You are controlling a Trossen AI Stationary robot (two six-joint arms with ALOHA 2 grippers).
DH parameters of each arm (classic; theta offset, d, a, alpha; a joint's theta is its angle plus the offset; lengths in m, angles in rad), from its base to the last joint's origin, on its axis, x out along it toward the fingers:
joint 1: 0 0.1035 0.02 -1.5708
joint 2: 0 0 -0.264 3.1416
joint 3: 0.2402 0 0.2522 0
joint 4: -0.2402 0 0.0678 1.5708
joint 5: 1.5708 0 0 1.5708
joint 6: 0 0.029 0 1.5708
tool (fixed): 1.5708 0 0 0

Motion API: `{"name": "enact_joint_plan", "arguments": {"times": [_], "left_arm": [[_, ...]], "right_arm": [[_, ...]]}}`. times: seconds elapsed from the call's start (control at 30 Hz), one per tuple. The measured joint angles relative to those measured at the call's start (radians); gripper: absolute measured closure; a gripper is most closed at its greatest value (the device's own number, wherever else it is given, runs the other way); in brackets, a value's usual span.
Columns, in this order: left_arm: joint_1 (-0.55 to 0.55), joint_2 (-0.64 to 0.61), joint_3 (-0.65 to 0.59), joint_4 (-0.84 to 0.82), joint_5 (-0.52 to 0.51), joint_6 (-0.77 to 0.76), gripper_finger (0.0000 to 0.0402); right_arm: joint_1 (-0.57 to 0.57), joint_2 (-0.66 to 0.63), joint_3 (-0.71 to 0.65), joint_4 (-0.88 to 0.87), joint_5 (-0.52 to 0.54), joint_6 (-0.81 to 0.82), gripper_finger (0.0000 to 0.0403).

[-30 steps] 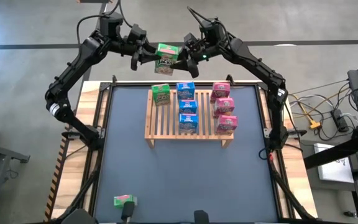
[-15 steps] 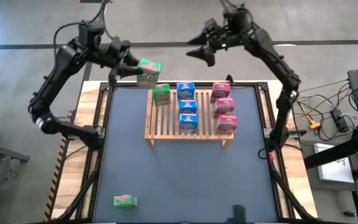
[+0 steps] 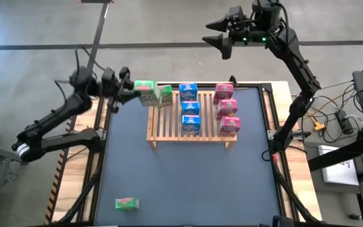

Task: Stack cereal on shelf
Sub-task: Put the top green cereal box on the shelf

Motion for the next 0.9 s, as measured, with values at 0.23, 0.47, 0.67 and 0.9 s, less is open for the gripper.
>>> {"name": "enact_joint_plan", "arguments": {"times": [0.23,0.47,0.67,0.9], "left_arm": [[-0.099,-0.044,-0.233,0.234,-0.116,-0.082,0.0271],[-0.129,-0.031,-0.309,0.223,-0.137,0.002,0.0271],[-0.135,0.012,-0.349,0.222,-0.175,0.078,0.0271],[-0.142,0.075,-0.350,0.231,-0.176,0.129,0.0271]], "right_arm": [[0.000,0.001,0.000,0.011,0.023,0.018,0.0122],[0.000,0.003,0.000,0.038,0.026,0.042,0.0122],[0.000,0.004,0.001,0.042,0.034,0.046,0.0124],[0.000,0.004,0.001,0.046,0.050,0.060,0.0125]]}}
